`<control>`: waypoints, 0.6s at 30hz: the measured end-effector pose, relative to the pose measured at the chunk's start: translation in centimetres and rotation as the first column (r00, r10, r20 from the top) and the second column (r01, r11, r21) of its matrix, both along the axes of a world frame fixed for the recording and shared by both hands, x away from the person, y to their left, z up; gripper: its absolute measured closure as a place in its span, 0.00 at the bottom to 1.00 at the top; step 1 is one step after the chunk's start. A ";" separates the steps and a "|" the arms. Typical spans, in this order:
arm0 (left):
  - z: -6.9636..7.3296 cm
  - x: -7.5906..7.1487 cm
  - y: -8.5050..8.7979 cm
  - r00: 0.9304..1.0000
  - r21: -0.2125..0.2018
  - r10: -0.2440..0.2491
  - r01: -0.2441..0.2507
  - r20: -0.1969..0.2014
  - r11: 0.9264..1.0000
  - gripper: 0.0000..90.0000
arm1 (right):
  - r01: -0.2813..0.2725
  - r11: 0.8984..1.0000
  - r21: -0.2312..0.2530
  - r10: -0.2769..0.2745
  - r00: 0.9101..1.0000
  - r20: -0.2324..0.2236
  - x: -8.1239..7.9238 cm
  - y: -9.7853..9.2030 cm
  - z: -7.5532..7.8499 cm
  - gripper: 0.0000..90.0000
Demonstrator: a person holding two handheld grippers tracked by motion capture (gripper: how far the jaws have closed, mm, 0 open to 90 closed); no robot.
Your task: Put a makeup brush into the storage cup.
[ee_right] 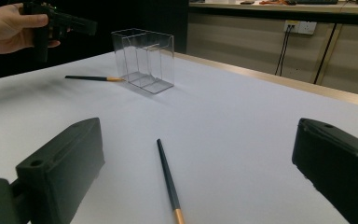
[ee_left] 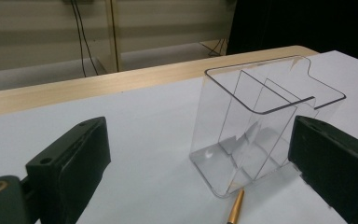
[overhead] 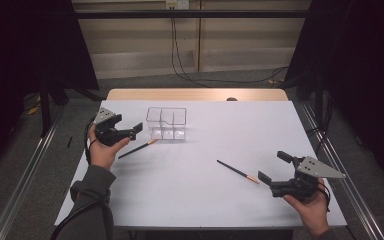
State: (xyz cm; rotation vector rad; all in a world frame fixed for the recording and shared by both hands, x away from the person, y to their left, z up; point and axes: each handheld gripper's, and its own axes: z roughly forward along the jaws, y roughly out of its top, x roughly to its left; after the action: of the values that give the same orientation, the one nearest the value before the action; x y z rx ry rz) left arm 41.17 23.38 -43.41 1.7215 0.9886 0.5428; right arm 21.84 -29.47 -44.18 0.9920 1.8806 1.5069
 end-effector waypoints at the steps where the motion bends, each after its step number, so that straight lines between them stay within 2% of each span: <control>1: 0.1 0.0 0.0 1.000 0.006 -0.008 0.008 -0.007 1.000 0.06 | -0.004 1.000 0.000 0.004 1.000 0.001 0.0 0.0 0.0 0.01; 9: 0.5 0.3 -0.1 0.999 0.022 -0.028 0.029 -0.037 0.999 0.06 | -0.005 1.000 0.000 0.005 1.000 -0.007 0.1 0.0 -0.1 0.01; 18: 0.8 0.5 -0.3 0.997 0.067 -0.045 0.049 -0.065 0.997 0.06 | -0.003 1.000 0.001 0.003 1.000 -0.007 0.1 0.0 -0.1 0.01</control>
State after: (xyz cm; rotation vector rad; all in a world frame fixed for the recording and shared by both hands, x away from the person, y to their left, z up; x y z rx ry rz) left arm 41.71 23.03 -42.63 1.8280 0.9818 0.4994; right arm 21.89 -29.48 -44.25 0.9971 1.8874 1.5073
